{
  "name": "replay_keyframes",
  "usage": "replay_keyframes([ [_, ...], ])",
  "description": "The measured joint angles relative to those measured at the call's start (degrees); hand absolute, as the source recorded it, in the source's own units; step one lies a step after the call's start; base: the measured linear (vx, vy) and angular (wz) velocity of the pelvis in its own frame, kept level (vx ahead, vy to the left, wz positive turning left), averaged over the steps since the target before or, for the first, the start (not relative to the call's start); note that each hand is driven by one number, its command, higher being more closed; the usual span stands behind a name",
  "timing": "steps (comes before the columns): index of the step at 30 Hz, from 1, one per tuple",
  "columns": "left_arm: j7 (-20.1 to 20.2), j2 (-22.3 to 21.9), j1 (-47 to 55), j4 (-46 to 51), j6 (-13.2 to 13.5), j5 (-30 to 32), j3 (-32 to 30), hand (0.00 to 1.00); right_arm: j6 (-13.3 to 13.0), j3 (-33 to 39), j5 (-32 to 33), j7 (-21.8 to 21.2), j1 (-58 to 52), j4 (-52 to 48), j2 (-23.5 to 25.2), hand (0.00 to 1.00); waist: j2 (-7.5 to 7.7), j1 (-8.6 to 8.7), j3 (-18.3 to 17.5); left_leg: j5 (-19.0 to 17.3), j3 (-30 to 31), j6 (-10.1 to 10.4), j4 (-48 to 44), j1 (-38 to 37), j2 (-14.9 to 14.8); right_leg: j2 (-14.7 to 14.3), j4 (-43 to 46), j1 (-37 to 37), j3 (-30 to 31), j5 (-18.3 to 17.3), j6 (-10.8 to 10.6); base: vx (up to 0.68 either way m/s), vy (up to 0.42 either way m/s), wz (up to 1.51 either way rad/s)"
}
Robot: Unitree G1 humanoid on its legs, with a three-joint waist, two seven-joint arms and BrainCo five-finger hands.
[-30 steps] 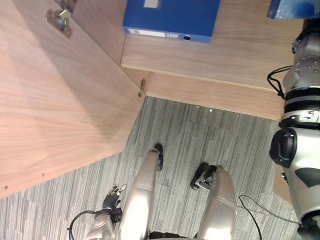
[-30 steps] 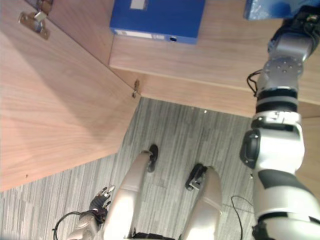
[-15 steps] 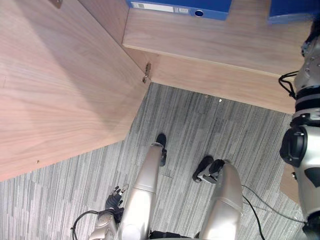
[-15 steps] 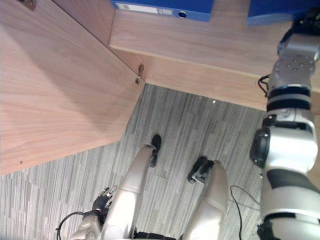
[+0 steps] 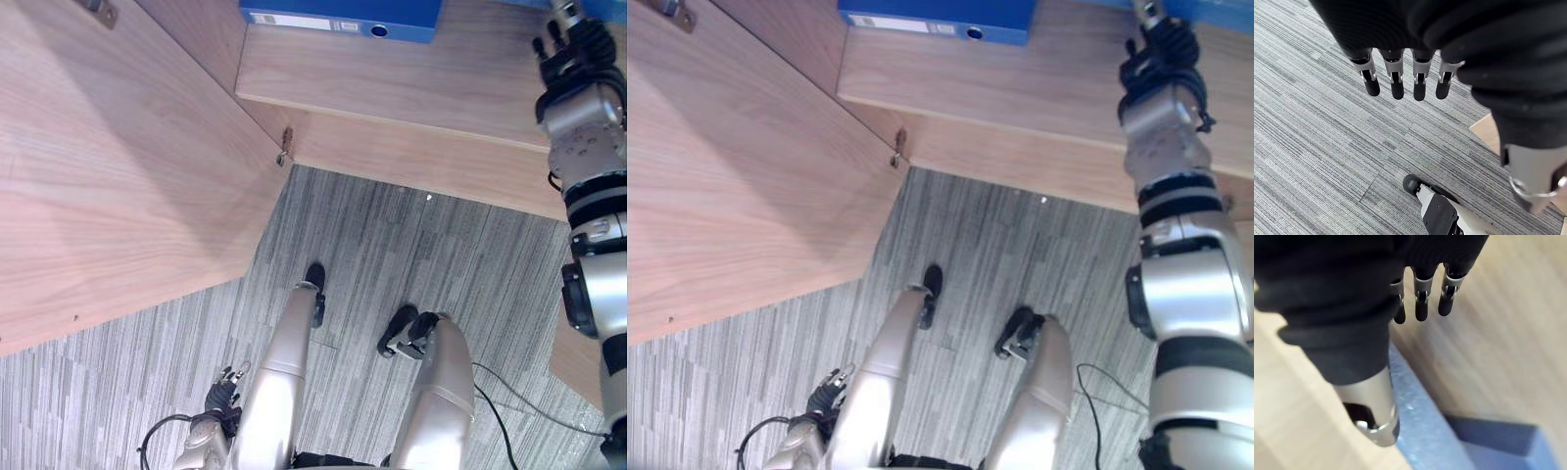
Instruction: Walk over to the cabinet, pick up the folder, carry it to the office cabinet, place the folder inside the office cabinet, then close the office cabinet door
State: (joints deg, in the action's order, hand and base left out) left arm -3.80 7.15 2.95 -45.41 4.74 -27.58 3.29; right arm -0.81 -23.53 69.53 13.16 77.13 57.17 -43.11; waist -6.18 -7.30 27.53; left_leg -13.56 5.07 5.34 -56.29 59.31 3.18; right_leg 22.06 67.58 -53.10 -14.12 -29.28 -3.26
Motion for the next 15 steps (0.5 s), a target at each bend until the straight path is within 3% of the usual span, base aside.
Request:
replay_keyframes([
  [1,0.0,0.0,0.0,0.0,0.0,0.0,0.0,0.0,0.3,-0.6,-1.0,-0.3,0.0,0.2,-0.1,0.0,0.0,-0.01,0.0,0.0,0.0,0.0,0.1,-0.1,0.0,0.0,-0.1,0.1,0.0,0.0,0.0,0.01,0.021,-0.03],
  [3,0.5,0.2,0.4,0.1,-0.1,0.0,-0.2,0.0,3.5,-6.0,-9.3,-3.2,0.7,1.9,-1.7,0.0,-0.01,-0.01,0.0,0.1,-0.5,-0.2,0.9,-1.5,-0.1,0.0,-1.2,1.7,0.0,0.2,0.4,0.03,0.045,-0.03],
  [6,1.4,0.6,0.6,0.2,-0.2,0.4,-0.2,0.0,5.2,-9.8,-19.8,-7.1,1.8,4.0,-1.9,0.0,-0.02,-0.06,-0.1,0.1,-1.0,-0.5,1.6,-2.8,-0.2,0.0,-2.3,3.0,0.0,0.5,0.7,0.02,0.047,-0.03],
  [14,5.3,2.8,0.5,0.4,-0.7,5.2,1.2,0.0,5.1,-16.5,-48.3,-13.0,1.2,6.4,-1.3,0.0,-0.01,-0.38,-1.3,0.1,-2.4,-0.6,2.3,-4.8,-1.2,-0.4,-3.4,4.8,0.0,0.6,0.8,0.01,0.022,-0.03],
  [15,5.5,2.8,0.5,0.4,-0.7,5.3,1.2,0.0,5.1,-16.5,-49.5,-13.1,0.9,6.4,-1.2,0.0,-0.01,-0.45,-1.3,0.1,-2.5,-0.6,2.3,-5.1,-1.4,-0.5,-3.5,5.1,0.0,0.7,0.9,-0.01,0.013,-0.08],
])
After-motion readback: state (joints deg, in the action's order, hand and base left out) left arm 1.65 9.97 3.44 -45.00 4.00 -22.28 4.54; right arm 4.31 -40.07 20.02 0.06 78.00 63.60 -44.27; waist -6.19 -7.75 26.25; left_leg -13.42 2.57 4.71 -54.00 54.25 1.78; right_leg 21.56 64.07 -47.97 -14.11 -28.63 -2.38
